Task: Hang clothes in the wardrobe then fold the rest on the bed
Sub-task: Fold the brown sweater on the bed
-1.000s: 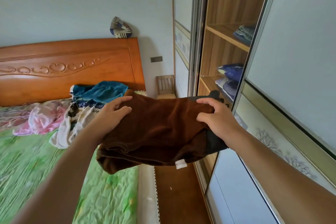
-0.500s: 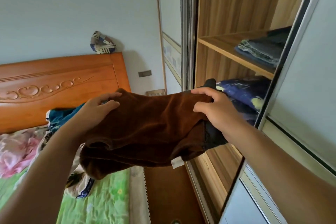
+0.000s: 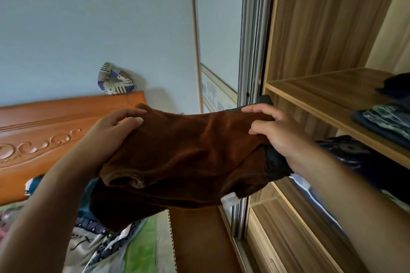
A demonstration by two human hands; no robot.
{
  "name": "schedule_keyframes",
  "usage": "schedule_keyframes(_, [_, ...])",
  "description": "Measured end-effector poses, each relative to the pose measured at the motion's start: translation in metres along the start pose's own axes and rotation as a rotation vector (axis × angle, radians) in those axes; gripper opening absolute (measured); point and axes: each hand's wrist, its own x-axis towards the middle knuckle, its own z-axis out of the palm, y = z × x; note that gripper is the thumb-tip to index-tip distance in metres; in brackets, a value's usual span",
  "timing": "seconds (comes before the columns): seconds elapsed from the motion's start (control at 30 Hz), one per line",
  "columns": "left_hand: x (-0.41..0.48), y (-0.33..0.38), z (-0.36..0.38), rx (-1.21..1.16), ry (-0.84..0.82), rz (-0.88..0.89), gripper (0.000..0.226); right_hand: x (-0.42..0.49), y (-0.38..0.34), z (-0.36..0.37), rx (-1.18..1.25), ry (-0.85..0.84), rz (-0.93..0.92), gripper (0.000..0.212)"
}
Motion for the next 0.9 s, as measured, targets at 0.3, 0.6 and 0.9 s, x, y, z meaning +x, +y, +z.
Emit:
schedule_keyframes(0.3, [0.059,0.023,0.018,-0.094,-0.080,0.078,0.022,0.026,-0.017,-0.021,0.008,0.151,-0.048,0.047])
schedule_keyframes(0.6, [0.176,0.063,0.104,-0.301,-0.377,0.220,0.025,0.027,-0.040,-0.090,-0.054,0.511,-0.078,0.044])
schedule_keyframes(0.9, [0.256,0.129,0.226,-0.535,-0.826,0.321,0.027,0.005,-0.059,-0.129,-0.037,0.993,-0.037,0.044])
